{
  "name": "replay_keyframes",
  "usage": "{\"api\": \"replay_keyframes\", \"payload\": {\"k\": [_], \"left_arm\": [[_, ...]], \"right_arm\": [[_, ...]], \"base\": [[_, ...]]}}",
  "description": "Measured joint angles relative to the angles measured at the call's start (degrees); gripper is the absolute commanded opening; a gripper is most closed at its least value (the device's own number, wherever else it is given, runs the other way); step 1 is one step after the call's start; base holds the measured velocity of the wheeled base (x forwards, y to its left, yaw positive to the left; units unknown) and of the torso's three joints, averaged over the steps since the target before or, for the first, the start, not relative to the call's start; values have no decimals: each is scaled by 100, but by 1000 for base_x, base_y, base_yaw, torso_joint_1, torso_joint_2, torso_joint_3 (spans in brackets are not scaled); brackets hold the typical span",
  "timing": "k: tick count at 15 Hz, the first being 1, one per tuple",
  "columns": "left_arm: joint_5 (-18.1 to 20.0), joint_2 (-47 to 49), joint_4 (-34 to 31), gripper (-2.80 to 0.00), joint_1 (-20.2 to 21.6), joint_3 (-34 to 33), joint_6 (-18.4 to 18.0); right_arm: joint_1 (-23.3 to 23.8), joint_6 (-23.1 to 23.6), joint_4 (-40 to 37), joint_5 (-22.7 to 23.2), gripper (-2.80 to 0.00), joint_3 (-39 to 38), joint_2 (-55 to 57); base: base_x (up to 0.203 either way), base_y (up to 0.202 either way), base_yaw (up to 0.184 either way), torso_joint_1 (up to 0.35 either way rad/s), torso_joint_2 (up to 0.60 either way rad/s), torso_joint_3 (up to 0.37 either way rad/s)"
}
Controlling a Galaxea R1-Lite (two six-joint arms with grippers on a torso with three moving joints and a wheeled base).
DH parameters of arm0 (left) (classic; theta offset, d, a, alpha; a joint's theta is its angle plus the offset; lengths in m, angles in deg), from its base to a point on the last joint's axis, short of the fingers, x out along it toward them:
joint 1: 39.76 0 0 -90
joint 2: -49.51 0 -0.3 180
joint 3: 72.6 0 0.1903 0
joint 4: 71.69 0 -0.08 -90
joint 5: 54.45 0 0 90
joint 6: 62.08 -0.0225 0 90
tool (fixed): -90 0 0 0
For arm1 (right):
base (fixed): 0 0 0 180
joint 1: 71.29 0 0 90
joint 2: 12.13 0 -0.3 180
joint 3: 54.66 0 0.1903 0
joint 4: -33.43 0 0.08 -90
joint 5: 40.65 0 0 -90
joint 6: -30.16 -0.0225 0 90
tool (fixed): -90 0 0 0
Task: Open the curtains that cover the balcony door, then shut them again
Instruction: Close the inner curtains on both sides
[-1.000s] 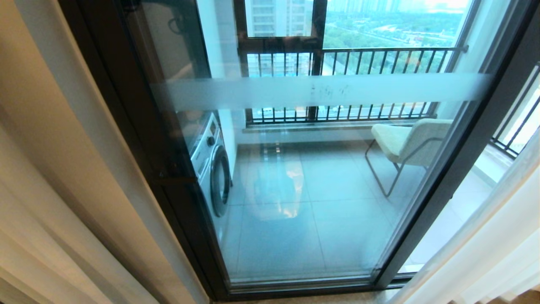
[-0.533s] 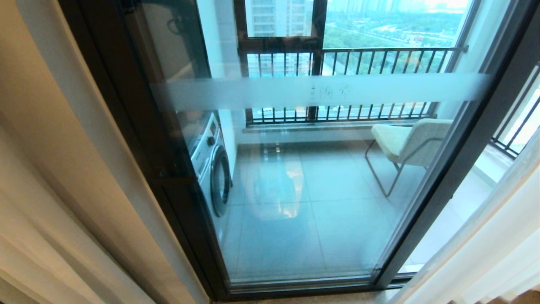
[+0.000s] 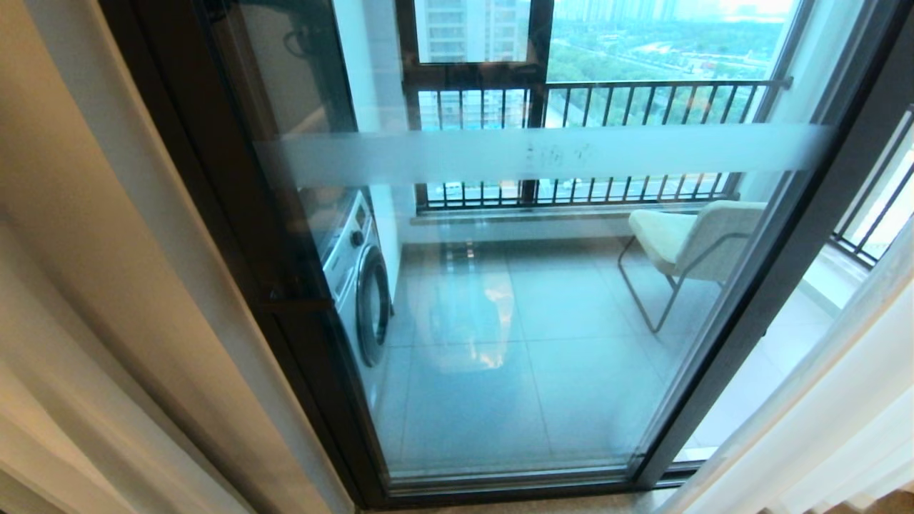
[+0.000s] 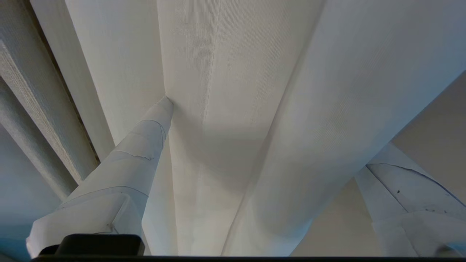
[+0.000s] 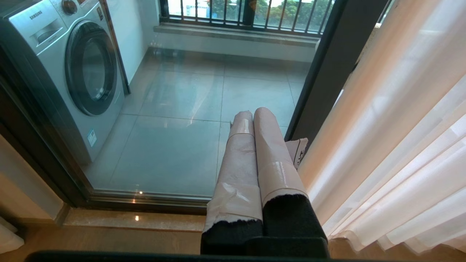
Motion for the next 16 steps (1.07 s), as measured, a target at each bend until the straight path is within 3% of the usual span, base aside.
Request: {"api": "replay_keyframes", "payload": {"k": [1,2,16], "left_arm": [[1,0,0,0,22,-1,10],[2,0,0,-280,36,-2,20],[45,-32,-22,-280,58,-33,101]], "right_arm": [[0,0,0,-2,-280,0,0],[0,2,0,1,-280,0,0],[0,-2,1,1,-280,0,0]], "base": [[0,0,0,0,0,0],[0,0,0,0,0,0],[0,0,0,0,0,0]]}}
